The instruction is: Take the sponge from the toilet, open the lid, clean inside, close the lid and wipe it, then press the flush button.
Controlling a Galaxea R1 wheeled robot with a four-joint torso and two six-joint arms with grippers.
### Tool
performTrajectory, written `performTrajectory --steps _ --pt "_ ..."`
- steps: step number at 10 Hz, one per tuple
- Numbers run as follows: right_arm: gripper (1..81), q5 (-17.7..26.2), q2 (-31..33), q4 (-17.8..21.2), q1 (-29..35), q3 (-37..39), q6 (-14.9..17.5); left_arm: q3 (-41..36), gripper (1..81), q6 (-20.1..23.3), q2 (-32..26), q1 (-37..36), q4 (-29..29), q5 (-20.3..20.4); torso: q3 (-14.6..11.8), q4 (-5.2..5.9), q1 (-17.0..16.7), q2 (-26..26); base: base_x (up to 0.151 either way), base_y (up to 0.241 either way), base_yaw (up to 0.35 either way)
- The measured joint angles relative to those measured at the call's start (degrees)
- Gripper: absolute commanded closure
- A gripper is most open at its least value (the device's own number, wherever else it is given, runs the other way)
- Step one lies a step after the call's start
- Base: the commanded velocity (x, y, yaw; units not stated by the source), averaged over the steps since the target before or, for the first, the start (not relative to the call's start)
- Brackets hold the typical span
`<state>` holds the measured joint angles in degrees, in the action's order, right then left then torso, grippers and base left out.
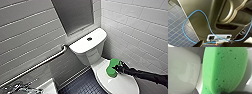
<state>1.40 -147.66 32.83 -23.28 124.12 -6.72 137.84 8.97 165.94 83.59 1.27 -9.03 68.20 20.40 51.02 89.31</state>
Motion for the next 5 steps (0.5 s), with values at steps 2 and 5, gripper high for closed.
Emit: performTrajectory --steps 2,5 --pt "81.1 -2.08 -0.52 0.38 -1.99 2.06 -0.63 0.00 1.0 0.00 0.05 0.20 0.00 0.05 -0.02 -0.02 0.00 0.00 0.000 0.000 0.000" --pt "81.1 -6.63 2.71 0.35 -4.19 -2.60 -0.83 0.00 1.0 0.00 0.24 0.23 0.00 0.13 -0.02 0.00 0.00 0.00 0.000 0.000 0.000"
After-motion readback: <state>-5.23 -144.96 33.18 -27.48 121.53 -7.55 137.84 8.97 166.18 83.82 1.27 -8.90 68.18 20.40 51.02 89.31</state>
